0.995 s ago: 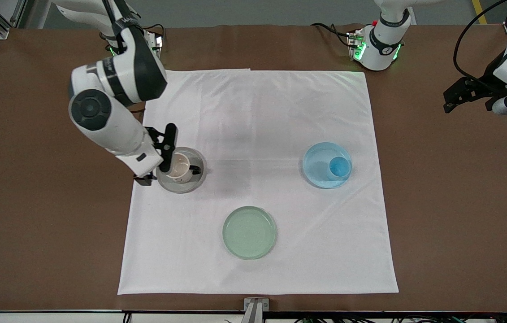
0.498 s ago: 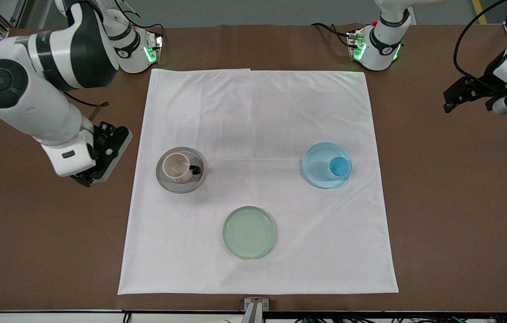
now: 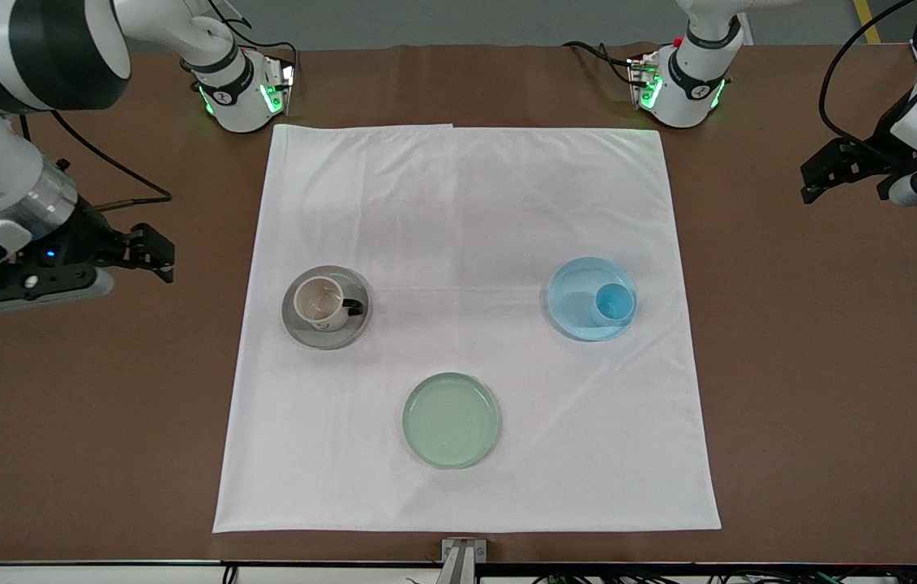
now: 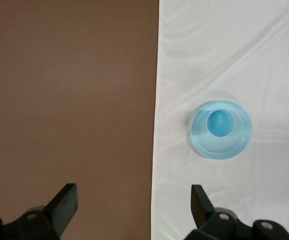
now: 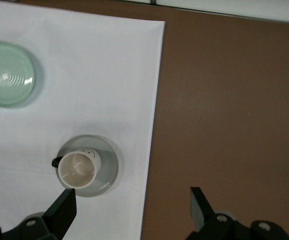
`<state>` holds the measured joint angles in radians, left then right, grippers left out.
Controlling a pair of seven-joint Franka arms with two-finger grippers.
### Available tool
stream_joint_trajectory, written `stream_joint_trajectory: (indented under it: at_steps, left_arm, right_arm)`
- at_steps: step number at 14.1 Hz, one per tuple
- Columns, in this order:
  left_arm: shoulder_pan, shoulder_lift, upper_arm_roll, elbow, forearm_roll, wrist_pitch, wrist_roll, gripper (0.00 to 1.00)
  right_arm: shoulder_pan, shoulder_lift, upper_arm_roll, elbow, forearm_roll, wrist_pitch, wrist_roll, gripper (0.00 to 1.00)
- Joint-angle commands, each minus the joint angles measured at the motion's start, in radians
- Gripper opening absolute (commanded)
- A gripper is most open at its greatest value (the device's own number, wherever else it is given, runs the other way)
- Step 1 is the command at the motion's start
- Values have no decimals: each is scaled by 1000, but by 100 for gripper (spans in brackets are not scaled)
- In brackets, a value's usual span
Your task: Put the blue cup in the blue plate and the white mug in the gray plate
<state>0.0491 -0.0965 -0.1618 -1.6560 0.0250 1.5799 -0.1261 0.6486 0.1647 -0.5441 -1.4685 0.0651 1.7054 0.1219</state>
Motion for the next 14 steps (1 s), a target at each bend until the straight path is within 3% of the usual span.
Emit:
stream_joint_trajectory:
  at_steps: [1, 5, 9, 12, 13, 14]
  left_arm:
    - [3, -19, -1, 9, -22, 0, 5, 100]
    - [3, -15, -1, 9, -22, 0, 5, 100]
    - [3, -19, -1, 7, -22, -6, 5, 100]
    - [3, -20, -1, 7, -22, -11, 5, 100]
    - [3, -19, -1, 7, -22, -11, 5, 100]
    - [3, -16, -1, 7, -22, -11, 5, 100]
  right_arm:
    - [6, -68, -19, -27, -13, -25, 249, 100]
    - [5, -143, -33, -26, -21, -52, 161, 100]
    - [-13, -146, -56, 3, -33, -85, 21, 100]
    - [-29, -140, -53, 42, -36, -121, 27, 100]
    - [-79, -140, -31, 42, -28, -121, 21, 100]
    - [-160, -140, 48, 43, -28, -121, 21, 100]
